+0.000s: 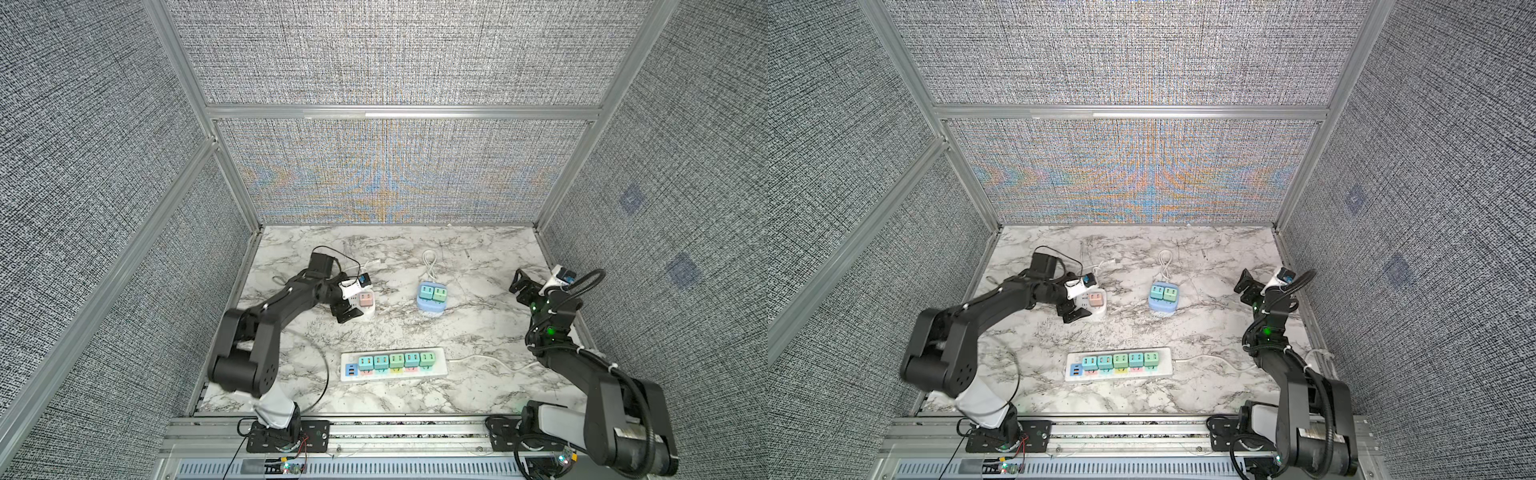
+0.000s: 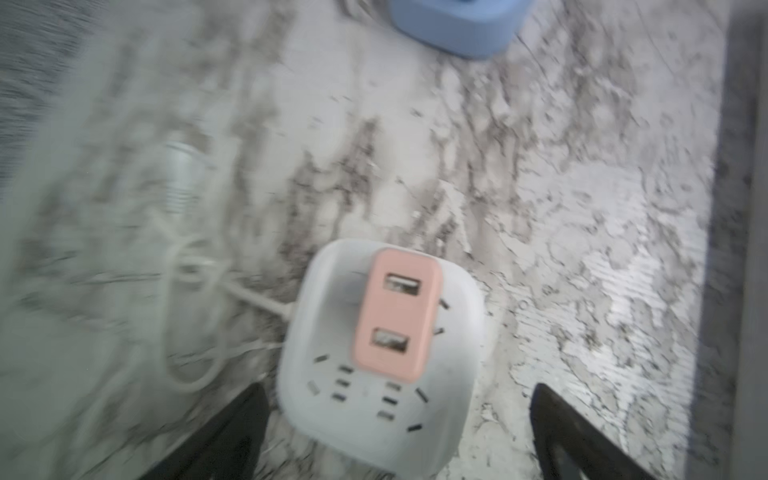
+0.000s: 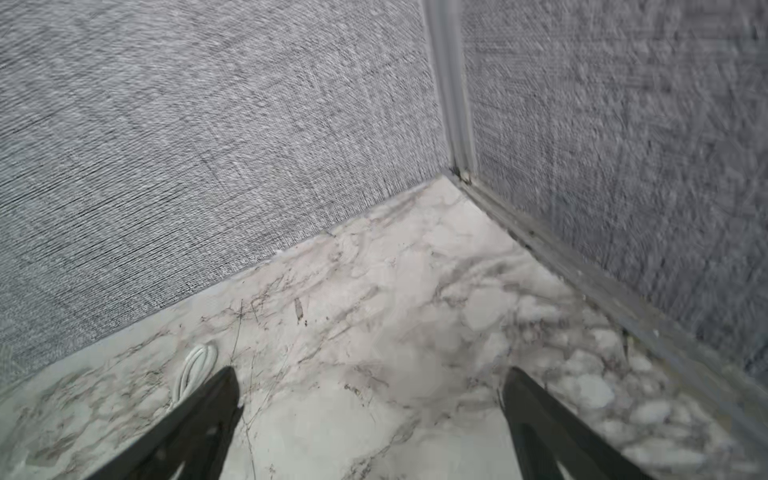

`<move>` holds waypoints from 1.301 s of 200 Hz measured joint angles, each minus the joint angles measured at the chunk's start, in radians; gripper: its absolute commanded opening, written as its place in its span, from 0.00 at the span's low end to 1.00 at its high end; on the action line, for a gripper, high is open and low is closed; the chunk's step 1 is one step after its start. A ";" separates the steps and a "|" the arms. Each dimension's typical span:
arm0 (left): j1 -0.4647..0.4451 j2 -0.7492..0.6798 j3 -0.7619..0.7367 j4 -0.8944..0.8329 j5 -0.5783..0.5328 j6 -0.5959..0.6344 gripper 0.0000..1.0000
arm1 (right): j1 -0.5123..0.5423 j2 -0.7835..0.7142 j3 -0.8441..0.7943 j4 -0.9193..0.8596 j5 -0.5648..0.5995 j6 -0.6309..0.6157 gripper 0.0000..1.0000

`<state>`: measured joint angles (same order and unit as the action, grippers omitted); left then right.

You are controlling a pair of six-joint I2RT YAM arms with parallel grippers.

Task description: Insert the plug

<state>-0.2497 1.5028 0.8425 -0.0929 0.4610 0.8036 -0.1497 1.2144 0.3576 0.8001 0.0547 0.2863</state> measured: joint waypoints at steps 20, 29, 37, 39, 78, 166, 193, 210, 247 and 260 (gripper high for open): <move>0.038 -0.144 -0.227 0.312 -0.112 -0.207 0.99 | -0.064 0.121 -0.087 0.066 0.007 -0.015 0.99; 0.072 -0.188 -0.307 0.414 -0.176 -0.294 0.99 | -0.067 0.194 -0.111 0.089 -0.036 -0.033 0.99; 0.105 -0.222 -0.378 0.511 -0.215 -0.365 0.99 | -0.052 0.219 -0.108 0.068 -0.068 -0.058 1.00; 0.111 -0.226 -0.390 0.527 -0.222 -0.375 0.99 | -0.044 0.222 -0.103 0.064 -0.069 -0.063 1.00; 0.254 -0.169 -0.657 0.958 -0.348 -0.665 0.99 | 0.081 0.303 -0.073 0.185 -0.069 -0.193 0.99; 0.264 0.027 -0.838 1.555 -0.410 -0.778 0.99 | 0.123 0.324 -0.104 0.310 0.017 -0.257 0.99; 0.264 0.061 -0.811 1.594 -0.417 -0.781 0.99 | 0.137 0.326 -0.065 0.291 0.040 -0.266 0.99; 0.264 0.044 -0.724 1.567 -0.414 -0.780 0.99 | 0.139 0.327 -0.058 0.273 0.045 -0.270 0.99; 0.263 0.033 -0.675 1.472 -0.394 -0.777 0.99 | 0.139 0.328 -0.054 0.247 0.052 -0.273 1.00; 0.264 0.033 -0.675 1.456 -0.386 -0.777 0.99 | 0.139 0.328 -0.054 0.243 0.053 -0.274 0.99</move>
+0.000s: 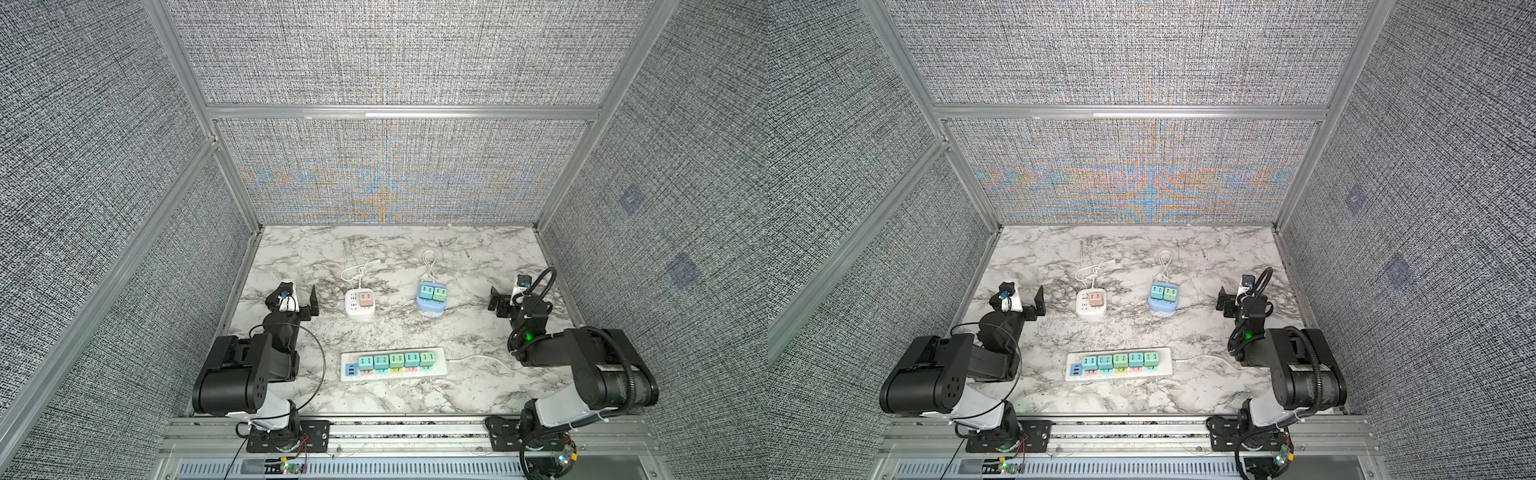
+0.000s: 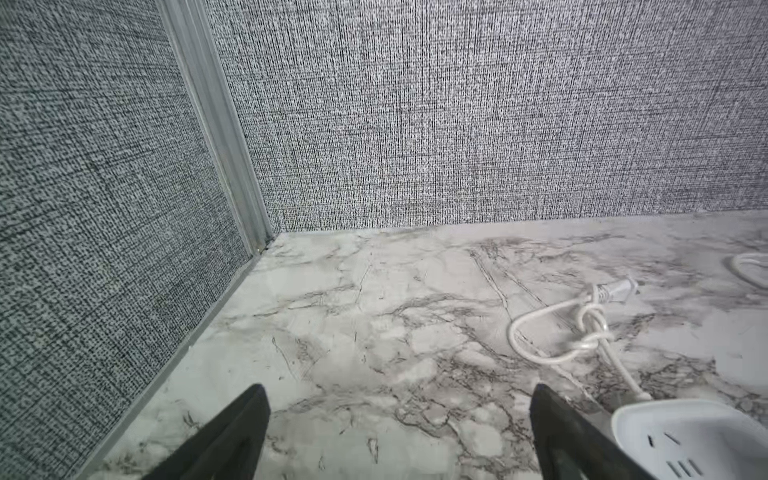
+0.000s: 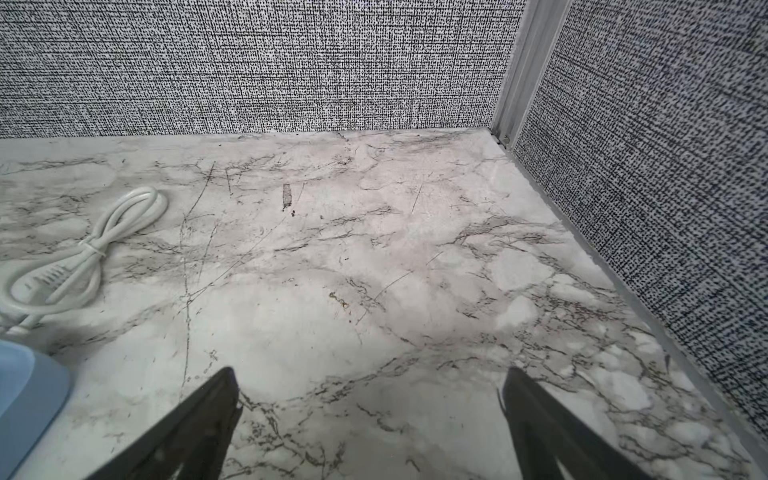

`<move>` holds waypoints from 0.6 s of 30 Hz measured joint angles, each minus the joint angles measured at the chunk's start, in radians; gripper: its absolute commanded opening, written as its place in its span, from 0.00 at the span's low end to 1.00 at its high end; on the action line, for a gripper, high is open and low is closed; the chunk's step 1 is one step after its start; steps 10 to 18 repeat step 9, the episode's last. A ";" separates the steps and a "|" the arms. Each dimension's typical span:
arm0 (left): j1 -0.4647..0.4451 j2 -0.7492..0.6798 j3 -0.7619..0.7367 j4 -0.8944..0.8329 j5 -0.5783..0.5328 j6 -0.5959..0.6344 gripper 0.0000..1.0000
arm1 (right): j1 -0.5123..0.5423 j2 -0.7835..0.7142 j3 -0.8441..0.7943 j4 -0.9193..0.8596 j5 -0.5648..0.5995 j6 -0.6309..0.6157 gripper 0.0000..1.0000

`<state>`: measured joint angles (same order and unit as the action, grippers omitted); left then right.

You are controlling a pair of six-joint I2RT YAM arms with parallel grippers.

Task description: Insert the plug

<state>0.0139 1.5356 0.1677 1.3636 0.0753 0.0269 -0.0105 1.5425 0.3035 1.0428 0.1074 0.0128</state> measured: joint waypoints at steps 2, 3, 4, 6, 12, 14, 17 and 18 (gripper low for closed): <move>0.000 0.000 0.000 -0.006 0.003 0.000 0.99 | 0.000 0.000 0.002 -0.004 0.000 0.000 1.00; 0.000 0.000 0.000 -0.006 0.003 0.000 0.99 | 0.000 0.000 0.002 -0.004 0.000 0.000 0.99; 0.000 0.000 0.000 -0.008 0.003 0.000 0.99 | 0.000 0.000 0.003 -0.004 0.000 0.000 1.00; 0.000 0.000 0.000 -0.010 0.003 0.000 0.99 | -0.001 0.006 0.014 -0.011 -0.001 0.000 0.99; 0.000 0.000 0.000 -0.011 0.003 0.000 0.99 | -0.004 0.005 0.016 -0.015 -0.005 0.000 1.00; 0.000 0.000 0.000 -0.011 0.003 0.000 0.99 | -0.004 0.005 0.016 -0.015 -0.005 0.000 1.00; 0.000 0.000 0.000 -0.011 0.003 0.000 0.99 | -0.004 0.005 0.016 -0.015 -0.005 0.000 1.00; 0.000 0.000 0.000 -0.011 0.003 0.000 0.99 | -0.004 0.005 0.016 -0.015 -0.005 0.000 1.00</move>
